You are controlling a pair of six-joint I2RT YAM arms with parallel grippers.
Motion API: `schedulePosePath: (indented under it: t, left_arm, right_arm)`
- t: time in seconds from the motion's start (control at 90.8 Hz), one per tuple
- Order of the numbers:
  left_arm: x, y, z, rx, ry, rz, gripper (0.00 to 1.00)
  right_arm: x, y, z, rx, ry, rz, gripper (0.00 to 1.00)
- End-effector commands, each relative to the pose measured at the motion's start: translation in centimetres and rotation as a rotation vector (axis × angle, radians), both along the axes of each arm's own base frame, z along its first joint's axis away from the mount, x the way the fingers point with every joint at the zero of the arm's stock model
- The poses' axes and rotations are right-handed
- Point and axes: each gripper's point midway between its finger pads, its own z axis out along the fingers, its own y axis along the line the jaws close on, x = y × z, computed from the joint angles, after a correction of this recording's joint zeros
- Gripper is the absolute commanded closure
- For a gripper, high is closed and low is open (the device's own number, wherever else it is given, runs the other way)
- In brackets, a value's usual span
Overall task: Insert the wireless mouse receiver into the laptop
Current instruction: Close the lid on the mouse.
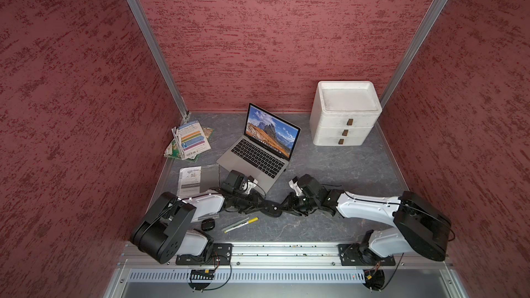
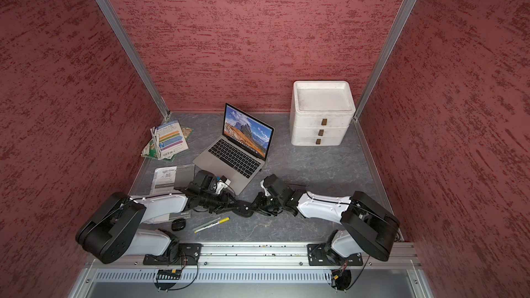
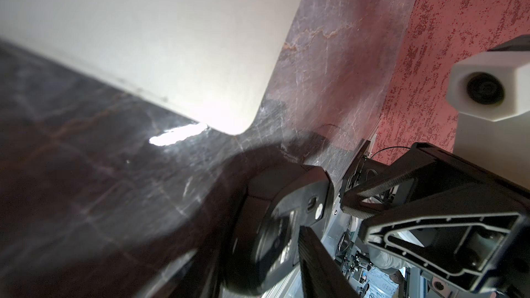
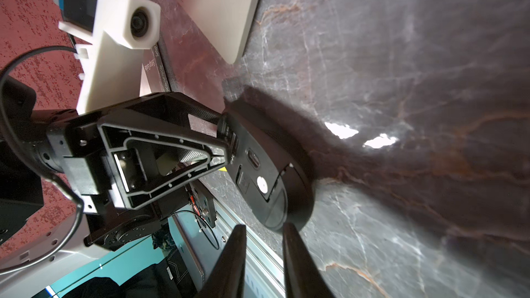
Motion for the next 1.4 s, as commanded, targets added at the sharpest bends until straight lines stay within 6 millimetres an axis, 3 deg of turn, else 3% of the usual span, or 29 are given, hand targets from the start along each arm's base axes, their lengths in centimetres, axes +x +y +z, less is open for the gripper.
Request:
schedulePosePath:
  t: [0.0,0.705,1.388]
  left_arm:
    - [-1.1,1.3,-2.2,0.091,0.061,0.013,0.55]
    - [-1.3,1.2,-2.3,0.088,0.071,0.009,0.56]
    - [-1.9,0.6,-2.2,0.068,0.089,-0.005,0.65]
  right_arm:
    - [0.2,0.1,-0.3,0.01,0.009,-0.002,0.75]
    - [-0.7,-0.1,-1.6,-0.013,0.055,0.007,0.76]
    - [-0.4,0.7,-1.6,0.002,0.049,0.023,0.78]
